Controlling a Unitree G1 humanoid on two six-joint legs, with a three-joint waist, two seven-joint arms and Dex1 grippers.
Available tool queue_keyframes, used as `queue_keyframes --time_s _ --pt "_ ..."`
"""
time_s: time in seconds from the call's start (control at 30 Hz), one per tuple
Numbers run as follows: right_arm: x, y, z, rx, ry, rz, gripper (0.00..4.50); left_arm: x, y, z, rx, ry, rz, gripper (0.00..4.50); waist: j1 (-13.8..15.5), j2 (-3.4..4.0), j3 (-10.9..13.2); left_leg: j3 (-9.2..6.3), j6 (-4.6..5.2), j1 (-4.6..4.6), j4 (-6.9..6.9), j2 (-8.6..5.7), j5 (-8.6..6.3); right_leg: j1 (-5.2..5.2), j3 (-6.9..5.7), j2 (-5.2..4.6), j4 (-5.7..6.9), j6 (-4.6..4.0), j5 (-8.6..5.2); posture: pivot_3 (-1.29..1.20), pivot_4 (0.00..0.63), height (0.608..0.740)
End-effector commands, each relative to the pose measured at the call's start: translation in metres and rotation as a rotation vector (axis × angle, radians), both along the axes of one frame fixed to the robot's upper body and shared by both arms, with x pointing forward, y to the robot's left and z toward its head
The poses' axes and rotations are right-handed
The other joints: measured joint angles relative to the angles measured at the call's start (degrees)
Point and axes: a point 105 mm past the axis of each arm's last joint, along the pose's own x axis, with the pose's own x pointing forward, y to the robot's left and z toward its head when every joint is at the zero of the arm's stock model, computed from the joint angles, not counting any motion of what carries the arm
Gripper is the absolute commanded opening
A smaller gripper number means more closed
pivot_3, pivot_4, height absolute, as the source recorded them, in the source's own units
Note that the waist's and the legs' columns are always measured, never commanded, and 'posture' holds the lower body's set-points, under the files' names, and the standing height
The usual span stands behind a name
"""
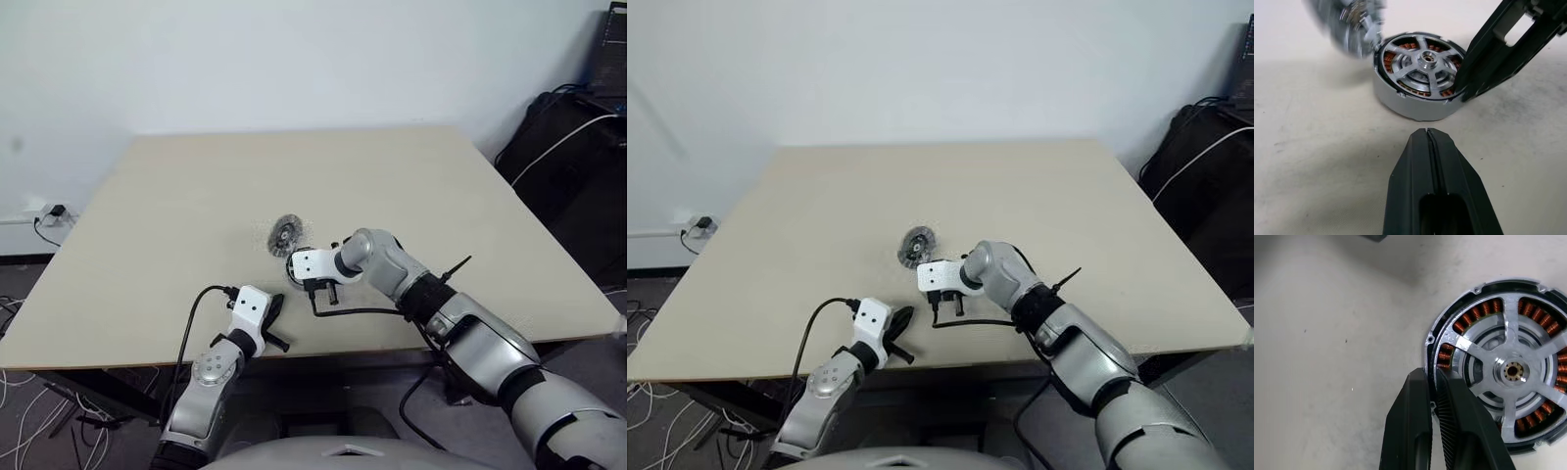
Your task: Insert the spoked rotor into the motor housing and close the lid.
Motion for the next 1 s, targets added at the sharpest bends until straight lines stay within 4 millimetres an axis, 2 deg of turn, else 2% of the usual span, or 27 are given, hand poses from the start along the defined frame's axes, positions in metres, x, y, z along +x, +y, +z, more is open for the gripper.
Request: queue_keyframes --time_s 0.03,0.23,0.43,0.57,0.67,0.77,0.87,1.0 --pt "0.005 -0.003 0.004 0.076 -0.019 -0.1 0.01 0.005 -0.004 0.012 -0.024 -0.05 -0.005 0.03 0.0 0.0 0.0 0.0 -0.01 0.0 0.0 0.0 0.01 0.0 0.0 0.0 0.01 0.0 0.01 0.0 0.0 0.74" --pt "-0.001 -0.016 0.019 0.256 0.002 -0.354 0.01 0.004 -0.005 0.011 -0.029 -0.044 -0.002 0.03 0.52 0.0 0.0 -0.05 -0.01 -0.12 0.0 -0.01 0.04 -0.09 -0.02 -0.01 0.0 0.01 0.02 0.0 0.0 0.74" --pt "-0.037 -0.033 0.03 0.325 0.065 -0.513 0.01 -0.001 -0.007 0.007 -0.039 -0.027 -0.005 0.03 1.27 -0.02 0.02 -0.09 0.15 -0.39 0.0 -0.05 -0.09 -0.3 0.0 -0.1 -0.1 0.0 0.02 0.0 0.0 0.74" --pt "-0.06 -0.036 0.033 0.351 0.101 -0.603 0.01 -0.002 -0.01 0.005 -0.043 -0.017 -0.02 0.03 1.35 -0.12 0.09 -0.11 0.16 -0.49 0.01 -0.03 -0.14 -0.31 0.02 -0.12 -0.14 0.02 0.0 0.0 0.0 0.74" --pt "-0.068 -0.033 0.036 0.385 0.13 -0.686 0.01 -0.002 -0.012 0.005 -0.042 -0.012 -0.035 0.03 1.15 -0.15 0.14 -0.09 0.13 -0.51 0.04 -0.01 -0.13 -0.29 0.01 -0.11 -0.14 0.27 -0.17 0.0 0.0 0.74" --pt "-0.072 -0.024 0.04 0.434 0.175 -0.78 0.01 -0.002 -0.014 0.004 -0.042 -0.01 -0.047 0.03 1.06 -0.17 0.18 -0.09 -0.15 -0.5 0.08 0.03 -0.22 -0.3 0.0 -0.09 -0.12 0.31 -0.19 0.0 0.0 0.74" --pt "-0.066 -0.018 0.042 0.485 0.211 -0.899 0.01 -0.002 -0.015 0.004 -0.043 -0.008 -0.054 0.03 0.92 -0.16 0.18 -0.11 -0.24 -0.46 0.09 0.09 -0.19 -0.32 -0.03 -0.03 -0.08 0.31 -0.19 0.0 0.0 0.74" --pt "-0.052 -0.006 0.033 0.514 0.233 -1.042 0.01 -0.002 -0.016 0.003 -0.042 -0.006 -0.06 0.03 0.58 -0.14 0.19 -0.1 -0.27 -0.42 0.08 0.08 -0.17 -0.34 -0.06 -0.01 -0.05 0.3 -0.18 0.0 0.0 0.74"
